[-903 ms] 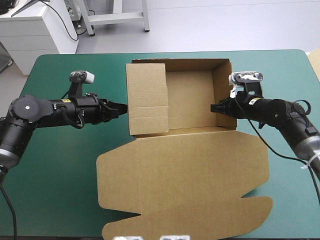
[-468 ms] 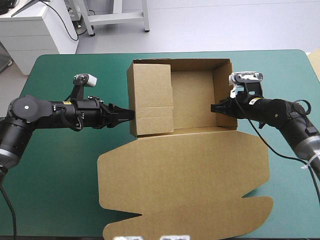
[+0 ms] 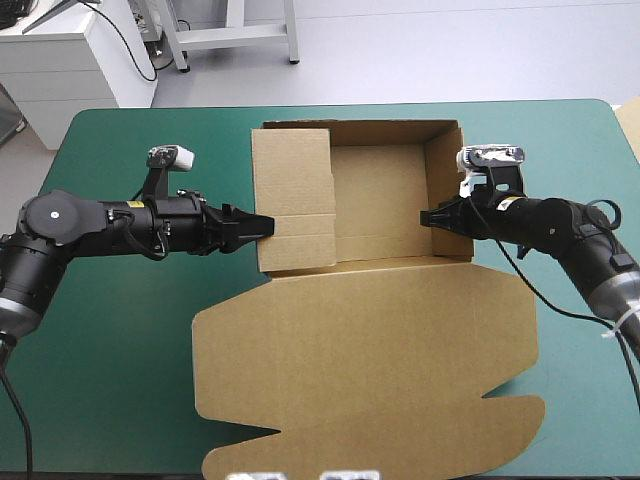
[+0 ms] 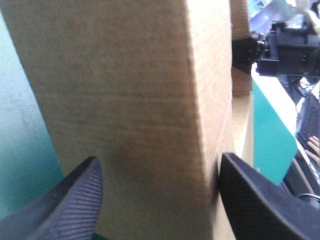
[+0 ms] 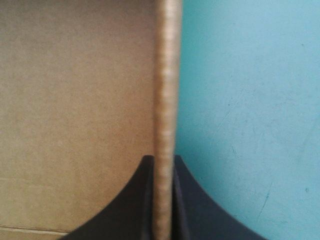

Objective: Fold the box

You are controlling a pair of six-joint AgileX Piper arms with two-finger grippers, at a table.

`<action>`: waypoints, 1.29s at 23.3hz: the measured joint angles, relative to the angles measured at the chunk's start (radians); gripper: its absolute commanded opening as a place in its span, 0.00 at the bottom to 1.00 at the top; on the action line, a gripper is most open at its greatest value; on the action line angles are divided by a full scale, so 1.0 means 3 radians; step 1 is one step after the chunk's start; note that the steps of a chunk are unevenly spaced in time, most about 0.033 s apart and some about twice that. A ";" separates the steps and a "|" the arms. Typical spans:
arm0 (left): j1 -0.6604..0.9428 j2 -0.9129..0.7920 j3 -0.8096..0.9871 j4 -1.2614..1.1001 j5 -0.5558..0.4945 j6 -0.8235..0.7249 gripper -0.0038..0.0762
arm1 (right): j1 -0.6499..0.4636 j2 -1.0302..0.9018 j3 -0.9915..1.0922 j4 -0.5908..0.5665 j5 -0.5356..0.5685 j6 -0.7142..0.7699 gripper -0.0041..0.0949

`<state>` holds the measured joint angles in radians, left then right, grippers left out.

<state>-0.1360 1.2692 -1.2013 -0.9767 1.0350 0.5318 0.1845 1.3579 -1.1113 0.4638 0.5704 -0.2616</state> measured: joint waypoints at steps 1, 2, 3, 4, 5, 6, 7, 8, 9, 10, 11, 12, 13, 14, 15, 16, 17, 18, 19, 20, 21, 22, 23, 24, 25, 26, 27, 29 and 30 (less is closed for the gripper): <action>-0.0046 0.0000 0.0000 0.0067 -0.0050 -0.0020 0.64 | 0.0009 0.0000 0.0000 -0.0008 0.0000 0.0000 0.04; -0.0112 0.0007 0.0000 0.0141 -0.0118 -0.0053 0.64 | 0.0032 0.0000 0.0000 -0.0025 -0.0004 0.0000 0.04; -0.0194 0.0022 0.0000 0.0206 -0.0182 -0.0093 0.64 | 0.0054 0.0004 0.0000 -0.0031 -0.0012 0.0003 0.04; -0.0267 0.0040 0.0000 0.0266 -0.0257 -0.0134 0.64 | 0.0085 0.0006 0.0000 -0.0038 -0.0021 0.0003 0.04; -0.0355 0.0059 0.0000 0.0372 -0.0351 -0.0182 0.64 | 0.0109 0.0010 0.0000 -0.0090 -0.0028 0.0003 0.04; -0.0437 0.0079 0.0000 0.0486 -0.0450 -0.0245 0.64 | 0.0122 0.0019 0.0004 -0.0119 -0.0028 0.0014 0.04; -0.0511 0.0103 0.0000 0.0615 -0.0545 -0.0328 0.64 | 0.0134 0.0021 0.0004 -0.0169 -0.0040 0.0031 0.04; -0.0565 0.0118 0.0000 0.0731 -0.0615 -0.0433 0.64 | 0.0144 0.0021 0.0004 -0.0196 -0.0051 0.0031 0.04; -0.0625 0.0138 0.0000 0.0882 -0.0674 -0.0556 0.64 | 0.0155 0.0021 0.0004 -0.0216 -0.0051 0.0039 0.04; -0.0670 0.0156 0.0000 0.1027 -0.0708 -0.0691 0.64 | 0.0166 0.0022 0.0004 -0.0251 -0.0053 0.0056 0.04; -0.0701 0.0173 0.0000 0.1137 -0.0730 -0.0803 0.64 | 0.0174 0.0022 0.0004 -0.0263 -0.0050 0.0068 0.04; -0.0725 0.0191 0.0000 0.1264 -0.0754 -0.0934 0.64 | 0.0181 0.0022 0.0004 -0.0270 -0.0035 0.0076 0.04; -0.0739 0.0211 0.0000 0.1368 -0.0763 -0.1048 0.64 | 0.0196 0.0022 0.0004 -0.0278 -0.0022 0.0076 0.04; -0.0749 0.0230 0.0000 0.1453 -0.0772 -0.1128 0.64 | 0.0199 0.0022 0.0004 -0.0287 -0.0008 0.0079 0.04; -0.0763 0.0261 0.0000 0.1551 -0.0793 -0.1272 0.64 | 0.0211 0.0022 0.0004 -0.0304 0.0013 0.0091 0.04; -0.0767 0.0274 0.0000 0.1567 -0.0798 -0.1310 0.63 | 0.0215 0.0022 0.0004 -0.0319 0.0016 0.0093 0.04; -0.0767 0.0308 0.0000 0.1585 -0.0816 -0.1372 0.61 | 0.0223 0.0022 0.0004 -0.0352 0.0029 0.0120 0.04; -0.0767 0.0323 0.0000 0.1596 -0.0820 -0.1399 0.56 | 0.0223 0.0022 0.0004 -0.0362 0.0032 0.0128 0.04; -0.0767 0.0360 0.0000 0.1596 -0.0832 -0.1465 0.54 | 0.0223 0.0022 0.0004 -0.0390 0.0038 0.0140 0.04; -0.0768 0.0377 0.0000 0.1596 -0.0838 -0.1483 0.49 | 0.0223 0.0022 0.0004 -0.0412 0.0041 0.0143 0.04; -0.0771 0.0405 0.0000 0.1602 -0.0843 -0.1507 0.45 | 0.0223 0.0022 0.0004 -0.0452 0.0061 0.0162 0.04; -0.0771 0.0428 0.0000 0.1610 -0.0846 -0.1533 0.42 | 0.0223 0.0022 0.0004 -0.0491 0.0077 0.0196 0.04; -0.0771 0.0435 0.0000 0.1610 -0.0850 -0.1543 0.35 | 0.0223 0.0022 0.0004 -0.0513 0.0092 0.0217 0.04; -0.0771 0.0448 0.0000 0.1620 -0.0861 -0.1556 0.26 | 0.0226 0.0022 0.0004 -0.0546 0.0107 0.0258 0.04; -0.0771 0.0460 0.0000 0.1627 -0.0874 -0.1559 0.13 | 0.0227 0.0022 0.0004 -0.0592 0.0118 0.0310 0.04; -0.0771 0.0470 0.0000 0.1672 -0.0902 -0.1568 0.04 | 0.0227 0.0022 0.0004 -0.0617 0.0134 0.0360 0.04; -0.0775 0.0482 0.0000 0.1723 -0.0929 -0.1561 0.04 | 0.0227 0.0022 0.0000 -0.0616 0.0142 0.0398 0.04; -0.0798 0.0493 0.0000 0.1846 -0.0976 -0.1516 0.04 | 0.0233 0.0018 -0.0005 -0.0624 0.0146 0.0446 0.04; -0.0824 0.0493 0.0000 0.1909 -0.0992 -0.1526 0.04 | 0.0233 0.0018 -0.0005 -0.0625 0.0149 0.0456 0.04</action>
<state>-0.3833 1.4172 -1.2013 -0.4040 0.7375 0.0742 0.2546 1.3634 -1.1129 0.2762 0.6151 -0.1247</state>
